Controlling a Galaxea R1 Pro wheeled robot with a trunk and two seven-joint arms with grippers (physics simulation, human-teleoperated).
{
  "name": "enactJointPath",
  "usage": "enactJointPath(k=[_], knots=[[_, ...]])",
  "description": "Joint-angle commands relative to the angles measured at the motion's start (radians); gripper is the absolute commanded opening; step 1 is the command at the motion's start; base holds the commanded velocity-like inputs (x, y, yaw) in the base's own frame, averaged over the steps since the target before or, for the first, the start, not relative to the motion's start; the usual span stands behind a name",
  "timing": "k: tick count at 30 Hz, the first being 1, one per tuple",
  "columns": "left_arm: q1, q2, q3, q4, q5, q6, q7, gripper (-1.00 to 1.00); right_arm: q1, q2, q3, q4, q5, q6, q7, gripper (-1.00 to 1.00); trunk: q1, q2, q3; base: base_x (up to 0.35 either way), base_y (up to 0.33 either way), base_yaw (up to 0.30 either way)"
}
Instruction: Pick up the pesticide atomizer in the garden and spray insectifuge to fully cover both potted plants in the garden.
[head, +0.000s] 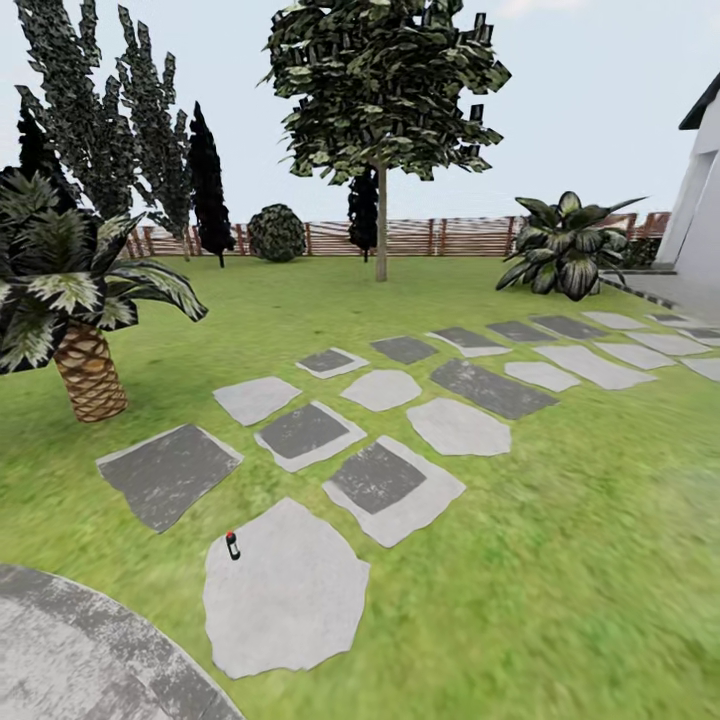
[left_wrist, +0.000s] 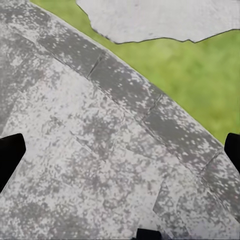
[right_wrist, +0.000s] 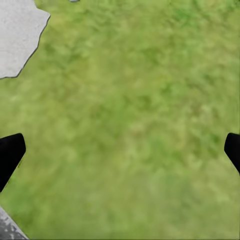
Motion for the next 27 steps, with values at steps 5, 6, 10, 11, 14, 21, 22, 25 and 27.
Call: enactJointPath(k=[5, 6, 10, 11, 14, 21, 22, 25, 27], knots=[[-0.001, -0.001, 0.003, 0.002, 0.002, -0.005, 0.000, 1.00, 0.000, 0.000, 0.000, 0.039, 0.000, -0.004, -0.001, 1.00, 0.001, 0.000, -0.005, 0.285, 0.192, 0.168], [-0.001, -0.001, 0.002, 0.003, 0.001, -0.005, 0.000, 1.00, 0.000, 0.000, 0.000, 0.042, 0.000, -0.009, -0.001, 1.00, 0.001, 0.000, -0.005, 0.253, 0.231, 0.046], [-0.001, -0.004, -0.007, 0.008, -0.003, -0.013, 0.000, 1.00, 0.000, 0.000, 0.001, 0.048, 0.003, -0.051, 0.002, 1.00, 0.001, 0.000, -0.005, 0.247, 0.236, 0.017], [-0.001, -0.004, -0.008, 0.009, -0.004, -0.021, 0.000, 1.00, 0.000, 0.000, 0.001, 0.048, 0.003, -0.055, 0.002, 1.00, 0.001, 0.000, -0.005, 0.244, 0.239, 0.004], [-0.002, -0.005, -0.009, 0.012, -0.005, -0.038, 0.000, 1.00, 0.000, 0.000, 0.002, 0.048, 0.003, -0.061, 0.002, 1.00, 0.001, 0.000, -0.005, 0.244, 0.239, 0.002], [-0.002, -0.005, -0.010, 0.014, -0.006, -0.046, 0.000, 1.00, 0.000, 0.001, 0.002, 0.045, 0.001, -0.066, 0.002, 1.00, 0.001, 0.000, -0.005, 0.251, 0.238, 0.000], [-0.002, -0.004, -0.010, 0.014, -0.006, -0.046, 0.000, 1.00, 0.000, 0.001, 0.002, 0.045, 0.001, -0.066, 0.002, 1.00, 0.001, 0.000, -0.005, 0.276, 0.220, 0.000], [-0.002, -0.004, -0.010, 0.014, -0.006, -0.046, -0.001, 1.00, 0.000, 0.001, 0.002, 0.046, 0.001, -0.066, 0.002, 1.00, 0.001, 0.000, -0.005, 0.310, 0.122, 0.000], [-0.003, -0.004, -0.010, 0.014, -0.006, -0.046, -0.001, 1.00, 0.000, 0.001, 0.002, 0.047, 0.001, -0.066, 0.002, 1.00, 0.001, 0.000, -0.005, 0.333, 0.031, 0.000]])
